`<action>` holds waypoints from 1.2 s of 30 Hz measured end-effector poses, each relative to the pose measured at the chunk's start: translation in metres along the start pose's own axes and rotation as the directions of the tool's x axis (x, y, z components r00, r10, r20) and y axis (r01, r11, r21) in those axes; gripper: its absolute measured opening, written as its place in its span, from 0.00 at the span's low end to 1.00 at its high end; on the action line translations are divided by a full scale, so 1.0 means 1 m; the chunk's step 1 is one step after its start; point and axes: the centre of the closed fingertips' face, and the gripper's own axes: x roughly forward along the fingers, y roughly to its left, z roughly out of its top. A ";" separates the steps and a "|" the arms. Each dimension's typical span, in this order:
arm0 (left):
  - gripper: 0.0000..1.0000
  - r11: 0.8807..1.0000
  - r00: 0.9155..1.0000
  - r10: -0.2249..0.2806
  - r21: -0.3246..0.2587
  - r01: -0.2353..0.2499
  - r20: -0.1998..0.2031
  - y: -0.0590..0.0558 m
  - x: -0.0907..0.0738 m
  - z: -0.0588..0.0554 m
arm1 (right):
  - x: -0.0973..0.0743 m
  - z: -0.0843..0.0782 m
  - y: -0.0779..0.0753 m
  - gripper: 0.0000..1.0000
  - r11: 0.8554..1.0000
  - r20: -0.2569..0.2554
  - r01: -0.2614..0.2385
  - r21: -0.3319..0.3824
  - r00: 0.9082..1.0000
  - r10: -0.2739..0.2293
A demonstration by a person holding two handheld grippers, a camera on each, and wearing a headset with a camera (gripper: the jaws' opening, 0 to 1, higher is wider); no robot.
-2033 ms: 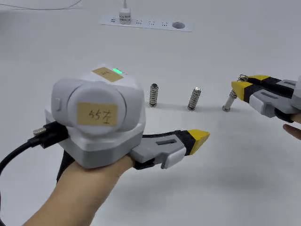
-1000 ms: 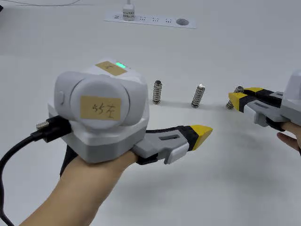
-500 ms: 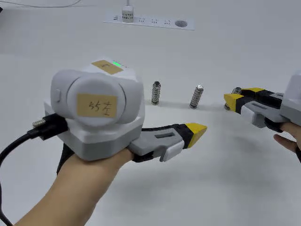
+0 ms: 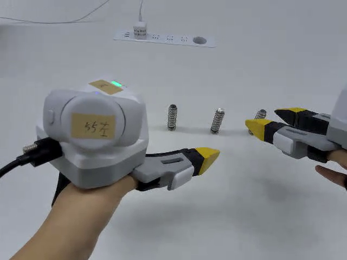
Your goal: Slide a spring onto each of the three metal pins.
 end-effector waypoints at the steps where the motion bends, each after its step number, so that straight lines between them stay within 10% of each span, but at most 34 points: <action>1: 0.90 1.000 1.000 0.001 0.000 -0.001 -0.005 0.001 -0.001 -0.001 | -0.003 0.002 0.002 0.47 1.000 0.001 -0.007 -0.003 1.000 0.007; 24: 0.90 1.000 1.000 -0.019 0.004 0.019 -0.009 -0.005 -0.031 0.007 | -0.056 -0.004 0.029 0.66 0.998 -0.028 -0.052 0.024 0.998 0.052; 36: 0.90 1.000 0.999 -0.017 0.020 0.018 -0.035 -0.011 -0.043 -0.008 | -0.070 -0.013 0.035 0.69 0.998 -0.005 -0.036 0.050 0.999 0.036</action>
